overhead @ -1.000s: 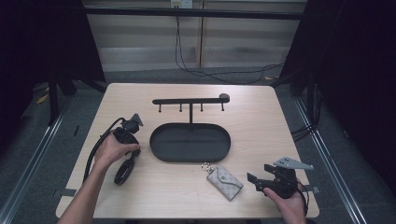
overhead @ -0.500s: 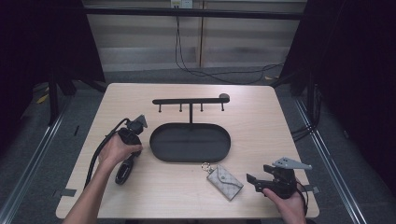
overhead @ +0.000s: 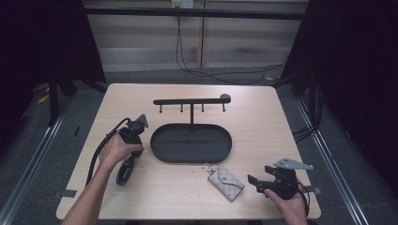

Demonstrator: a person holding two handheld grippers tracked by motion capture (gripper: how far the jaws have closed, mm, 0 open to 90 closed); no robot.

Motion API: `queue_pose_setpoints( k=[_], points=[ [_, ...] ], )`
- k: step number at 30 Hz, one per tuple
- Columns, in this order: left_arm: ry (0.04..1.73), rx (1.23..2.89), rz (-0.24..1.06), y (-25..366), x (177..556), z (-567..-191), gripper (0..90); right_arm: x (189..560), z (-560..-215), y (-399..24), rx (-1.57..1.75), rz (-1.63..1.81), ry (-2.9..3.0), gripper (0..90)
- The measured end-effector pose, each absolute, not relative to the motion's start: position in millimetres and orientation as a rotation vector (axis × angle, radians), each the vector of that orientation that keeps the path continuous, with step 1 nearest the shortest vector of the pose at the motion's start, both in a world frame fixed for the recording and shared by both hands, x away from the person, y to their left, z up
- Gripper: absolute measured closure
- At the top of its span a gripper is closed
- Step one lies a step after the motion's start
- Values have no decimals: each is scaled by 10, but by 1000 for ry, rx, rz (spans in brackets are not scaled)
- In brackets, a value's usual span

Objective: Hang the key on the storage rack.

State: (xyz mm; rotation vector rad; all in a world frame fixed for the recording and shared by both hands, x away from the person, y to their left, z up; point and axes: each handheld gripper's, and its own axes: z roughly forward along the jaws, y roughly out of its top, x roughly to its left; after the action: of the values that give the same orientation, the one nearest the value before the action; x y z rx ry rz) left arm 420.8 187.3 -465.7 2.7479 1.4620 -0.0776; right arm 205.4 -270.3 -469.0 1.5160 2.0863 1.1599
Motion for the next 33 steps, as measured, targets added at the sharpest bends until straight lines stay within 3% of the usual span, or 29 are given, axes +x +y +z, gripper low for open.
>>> queue_pose_setpoints(
  k=[5,21,33],
  points=[
    [1449,2744,-140,1908,4190,-4655,709,2055,-4692,-2707,1522,1157,2082,170],
    [1419,2695,-143,2049,4142,-4402,709,2054,-4691,-2708,1532,1152,2080,170],
    [1402,2660,-82,2086,4105,-4117,709,2056,-4693,-2712,1537,1149,2078,170]
  ],
)
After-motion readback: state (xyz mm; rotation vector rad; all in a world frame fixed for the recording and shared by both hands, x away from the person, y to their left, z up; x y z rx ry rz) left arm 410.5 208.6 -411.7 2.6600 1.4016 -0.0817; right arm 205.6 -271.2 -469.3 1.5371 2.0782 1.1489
